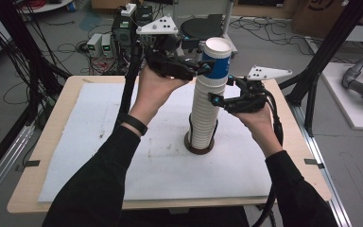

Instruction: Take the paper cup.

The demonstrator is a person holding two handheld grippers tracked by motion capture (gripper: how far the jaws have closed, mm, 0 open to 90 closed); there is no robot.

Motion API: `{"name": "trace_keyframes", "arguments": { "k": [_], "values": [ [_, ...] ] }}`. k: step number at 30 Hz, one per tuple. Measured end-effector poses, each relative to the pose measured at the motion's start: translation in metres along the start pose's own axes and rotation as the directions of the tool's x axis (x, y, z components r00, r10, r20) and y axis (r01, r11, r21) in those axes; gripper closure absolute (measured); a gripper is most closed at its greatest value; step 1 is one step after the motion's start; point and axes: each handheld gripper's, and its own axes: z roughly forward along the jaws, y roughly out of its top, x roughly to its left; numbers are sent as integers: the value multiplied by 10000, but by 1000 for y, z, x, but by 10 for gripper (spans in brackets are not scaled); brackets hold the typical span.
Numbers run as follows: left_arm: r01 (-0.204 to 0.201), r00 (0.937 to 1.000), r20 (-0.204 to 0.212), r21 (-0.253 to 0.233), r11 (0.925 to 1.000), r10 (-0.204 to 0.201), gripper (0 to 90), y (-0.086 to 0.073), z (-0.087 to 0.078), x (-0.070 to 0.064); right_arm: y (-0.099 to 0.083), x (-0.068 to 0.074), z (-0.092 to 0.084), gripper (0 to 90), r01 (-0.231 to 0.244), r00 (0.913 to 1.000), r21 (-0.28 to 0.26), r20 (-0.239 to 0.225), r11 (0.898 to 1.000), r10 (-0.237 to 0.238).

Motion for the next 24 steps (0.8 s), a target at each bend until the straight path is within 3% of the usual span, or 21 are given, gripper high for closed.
{"name": "trace_keyframes", "arguments": {
  "k": [11,15,20,24],
  "values": [
    [494,9984,256,227,9985,-500,127,10,24,7,0,1,0,149,-7,10000,30,0,10000,7],
    [711,9966,390,213,9972,-719,189,11,27,8,0,1,-1,149,11,10000,29,7,10000,-11],
    [684,9969,388,172,9975,-690,297,12,27,9,0,1,-1,149,5,10000,40,-3,10000,-5],
    [652,9970,391,252,9976,-662,303,13,27,9,0,1,-1,149,8,10000,33,22,10000,-8]
  ]
}}
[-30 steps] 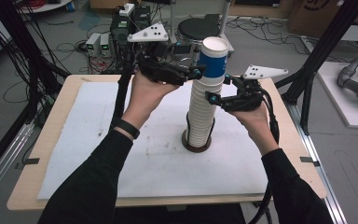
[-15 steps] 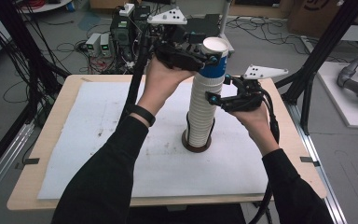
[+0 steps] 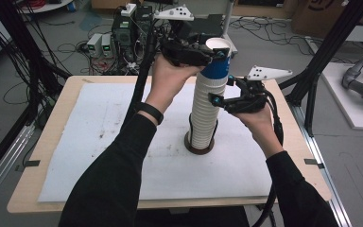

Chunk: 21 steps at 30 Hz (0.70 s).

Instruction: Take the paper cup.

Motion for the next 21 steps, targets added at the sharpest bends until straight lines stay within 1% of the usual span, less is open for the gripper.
{"name": "trace_keyframes", "arguments": {
  "k": [4,9,16,18,19,20,21],
  "values": [
    [-29,10000,-26,-18,10000,29,305,1,0,-1,0,1,0,149,-15,10000,7,4,10000,15],
    [-151,9999,-1,-173,9997,151,305,8,-2,-4,0,0,0,149,35,10000,-6,10,10000,-35],
    [-471,9989,-87,-503,9976,467,306,25,-8,-9,0,1,0,149,39,10000,1,33,10000,-39],
    [-507,9987,-101,-690,9963,501,306,29,-10,-10,0,1,0,149,42,10000,21,39,10000,-42],
    [-586,9982,-186,-775,9953,573,306,33,-12,-11,0,1,0,149,37,10000,19,47,10000,-38],
    [-586,9982,-186,-775,9953,573,306,33,-12,-11,0,1,0,149,37,10000,19,47,10000,-38],
    [-653,9977,-241,-954,9933,632,307,36,-16,-12,0,1,0,149,14,10000,24,42,10000,-14]
  ]
}}
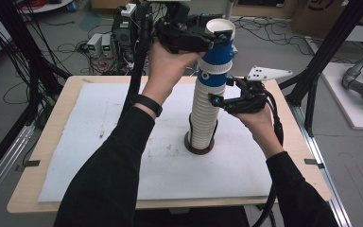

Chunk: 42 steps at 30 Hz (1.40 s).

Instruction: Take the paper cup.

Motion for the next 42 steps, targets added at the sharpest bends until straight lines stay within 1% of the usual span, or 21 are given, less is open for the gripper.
{"name": "trace_keyframes", "arguments": {
  "k": [1,2,5,6,11,13,15,16,17,20,23,25,26,27,28,31,34,39,40,41,42],
  "values": [
    [0,10000,0,0,10000,0,307,0,0,0,0,0,0,149,0,10000,0,0,10000,0],
    [-10,10000,-39,-222,9998,9,307,3,-4,0,0,0,0,149,14,10000,7,5,10000,-14],
    [5,10000,-53,-402,9992,-7,307,6,-8,1,0,0,0,149,12,10000,22,-2,10000,-12],
    [8,10000,-67,-637,9980,-12,307,8,-13,1,0,0,0,149,1,10000,28,-6,10000,-1],
    [-29,9998,-191,-834,9965,13,307,12,-23,1,0,0,0,149,-19,10000,32,0,10000,19],
    [-36,9997,-233,-1019,9948,13,307,15,-31,1,0,0,0,149,-17,10000,26,-2,10000,17],
    [-130,9994,-328,-1065,9942,96,307,17,-38,0,0,0,0,149,-23,10000,12,-4,10000,23],
    [-132,9994,-342,-1083,9940,95,307,19,-45,0,0,0,0,149,-34,10000,14,3,10000,34],
    [-132,9994,-342,-1083,9940,95,308,19,-45,0,0,0,0,149,-34,10000,14,3,10000,34],
    [-308,9984,-497,-1037,9941,257,307,21,-57,-3,0,0,0,149,-10,10000,-8,5,10000,10],
    [-433,9973,-624,-822,9957,382,307,20,-69,-4,-2,0,0,149,-20,10000,-96,28,10000,21],
    [-455,9970,-663,-764,9960,404,307,18,-76,-5,-2,0,0,149,-19,10000,-141,30,9999,19],
    [-488,9963,-740,-680,9965,437,307,15,-84,-7,-3,1,0,150,-67,10000,-176,31,9998,68],
    [-488,9963,-740,-680,9965,437,307,15,-84,-7,-3,1,0,150,-60,10000,-200,29,9998,60],
    [-477,9960,-786,-609,9970,428,307,12,-91,-7,-3,1,0,149,-88,10000,-174,29,9998,89],
    [-388,9961,-809,-534,9978,344,307,7,-98,-7,-3,1,0,150,-66,10000,-168,53,9998,67],
    [-318,9957,-879,-255,9992,294,308,-4,-111,-9,-3,0,0,150,-52,10000,-165,39,9999,52],
    [-206,9958,-895,-143,9997,193,307,-16,-122,-13,-3,1,0,150,-50,10000,-157,49,9999,50],
    [-142,9960,-888,-90,9999,134,307,-23,-126,-15,-3,1,0,150,-60,10000,-169,54,9998,61],
    [-142,9960,-888,-90,9999,134,307,-23,-126,-15,-3,1,0,150,-60,10000,-169,54,9998,61],
    [-106,9963,-856,-57,9999,101,307,-31,-129,-17,-3,1,0,150,-96,9999,-157,50,9998,97]
  ]
}}
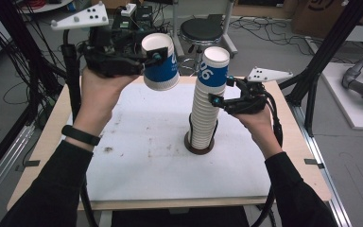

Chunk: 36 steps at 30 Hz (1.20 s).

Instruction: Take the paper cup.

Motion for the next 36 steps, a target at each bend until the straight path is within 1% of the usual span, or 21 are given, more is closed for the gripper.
{"name": "trace_keyframes", "arguments": {
  "k": [1,2,3,5,9,12,13,14,15,17,23,26,27,28,29,30,32,34,36],
  "values": [
    [0,10000,0,0,10000,0,307,0,0,0,0,0,0,150,0,10000,0,0,10000,0],
    [37,10000,26,130,9999,-38,307,-10,-3,-2,0,0,0,150,12,10000,-1,15,10000,-12],
    [37,10000,26,130,9999,-38,307,-10,-3,-2,0,0,0,150,12,10000,-1,15,10000,-12],
    [137,9999,-15,278,9995,-136,307,-22,-7,-4,0,0,0,150,29,10000,-10,15,10000,-29],
    [340,9994,-44,425,9985,-339,307,-47,-14,-6,0,0,0,151,23,10000,0,19,10000,-23],
    [513,9987,9,579,9970,-515,307,-65,-18,-8,0,0,0,151,19,10000,-7,22,10000,-19],
    [479,9988,-30,674,9966,-478,307,-70,-19,-9,0,0,0,150,5,10000,-43,22,10000,-5],
    [406,9991,-127,938,9948,-396,307,-81,-21,-10,0,0,0,151,-8,10000,-31,28,10000,8],
    [406,9991,-127,938,9948,-396,307,-81,-21,-10,0,0,0,151,-8,10000,-31,28,10000,8],
    [438,9990,-177,1079,9932,-422,307,-92,-23,-10,-1,0,0,151,46,10000,-17,31,10000,-46],
    [730,9972,-233,1058,9917,-709,307,-127,-30,-14,-1,0,0,151,41,10000,-28,35,10000,-41],
    [833,9964,-271,1177,9896,-806,307,-142,-30,-15,-1,0,-1,151,54,10000,-14,28,10000,-54],
    [854,9962,-251,1274,9882,-829,307,-149,-30,-16,-1,0,0,151,54,10000,-17,34,10000,-54],
    [909,9958,-213,1358,9866,-888,307,-160,-29,-18,-1,0,0,151,47,10000,-29,44,10000,-47],
    [909,9958,-213,1358,9866,-888,307,-160,-29,-18,-1,0,0,151,47,10000,-29,44,10000,-47],
    [993,9951,-119,1442,9846,-987,307,-169,-28,-19,-1,0,0,151,72,10000,-26,47,10000,-72],
    [978,9952,-113,1487,9840,-972,307,-172,-28,-20,-1,0,-1,151,74,10000,-25,46,10000,-73],
    [877,9961,-163,1570,9837,-862,307,-181,-28,-23,-1,0,0,151,79,10000,-22,48,10000,-79],
    [952,9955,-139,1629,9820,-941,307,-191,-28,-24,-1,0,-1,151,93,9999,-13,50,10000,-93]
  ]
}}
